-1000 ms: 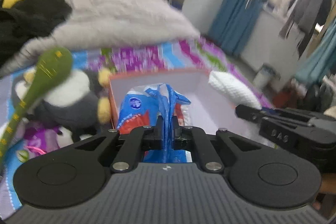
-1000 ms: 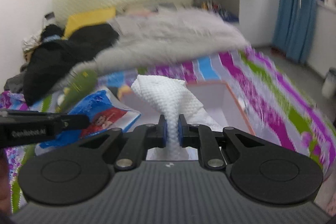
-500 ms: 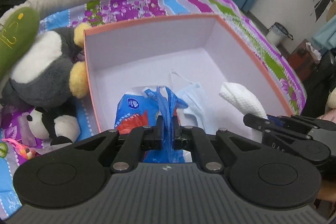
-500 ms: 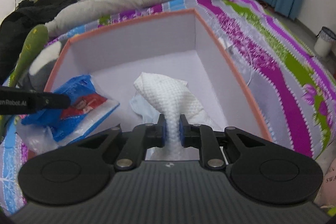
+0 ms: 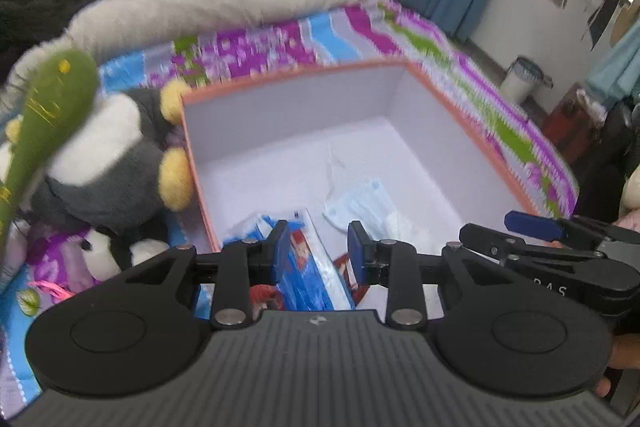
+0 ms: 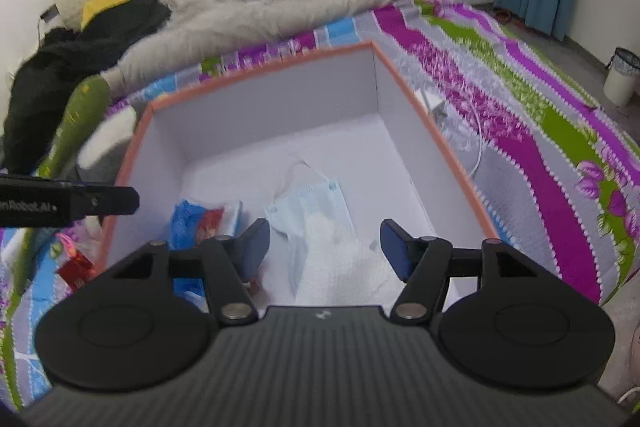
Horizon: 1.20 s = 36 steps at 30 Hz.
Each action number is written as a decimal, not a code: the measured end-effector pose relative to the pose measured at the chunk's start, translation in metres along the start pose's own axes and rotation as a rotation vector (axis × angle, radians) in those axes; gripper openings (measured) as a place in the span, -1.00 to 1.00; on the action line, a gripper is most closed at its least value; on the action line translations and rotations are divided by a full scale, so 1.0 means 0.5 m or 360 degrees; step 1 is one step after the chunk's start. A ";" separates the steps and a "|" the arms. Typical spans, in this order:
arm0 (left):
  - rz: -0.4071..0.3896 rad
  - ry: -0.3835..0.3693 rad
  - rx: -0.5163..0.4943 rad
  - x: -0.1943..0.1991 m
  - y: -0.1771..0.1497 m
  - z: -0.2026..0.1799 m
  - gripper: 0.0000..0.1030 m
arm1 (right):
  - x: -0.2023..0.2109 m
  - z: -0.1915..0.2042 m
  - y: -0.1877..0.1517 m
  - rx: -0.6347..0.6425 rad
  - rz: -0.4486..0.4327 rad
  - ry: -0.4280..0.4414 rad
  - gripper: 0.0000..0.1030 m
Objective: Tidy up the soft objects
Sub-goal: 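Open both grippers to drop the bag and wipe into the box, then withdraw both grippers from the box back toward the pile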
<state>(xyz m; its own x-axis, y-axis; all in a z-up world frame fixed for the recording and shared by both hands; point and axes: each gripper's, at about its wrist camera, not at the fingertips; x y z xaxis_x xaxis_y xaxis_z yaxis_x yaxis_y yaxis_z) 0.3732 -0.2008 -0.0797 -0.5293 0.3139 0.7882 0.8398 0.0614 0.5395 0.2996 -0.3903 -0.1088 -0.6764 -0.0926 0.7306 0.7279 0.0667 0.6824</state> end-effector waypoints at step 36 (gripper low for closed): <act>-0.0569 -0.0034 0.0087 0.476 -0.313 0.162 -0.29 | 0.312 0.293 -0.140 0.0263 -0.0433 0.0244 0.24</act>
<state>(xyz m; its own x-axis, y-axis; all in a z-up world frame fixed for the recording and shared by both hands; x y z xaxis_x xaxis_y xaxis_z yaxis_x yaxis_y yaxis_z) 0.1256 -0.0590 -0.0004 -0.7885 0.2828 0.5461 0.6077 0.2213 0.7627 0.1266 -0.2640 -0.0394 -0.8093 -0.2762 0.5184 0.4870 0.1781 0.8551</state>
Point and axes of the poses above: each gripper's, at about its wrist camera, not at the fingertips, and x roughly against the way its jaws point, z to its left, y to its top, and after that the axes turned 12 degrees about x, right-handed
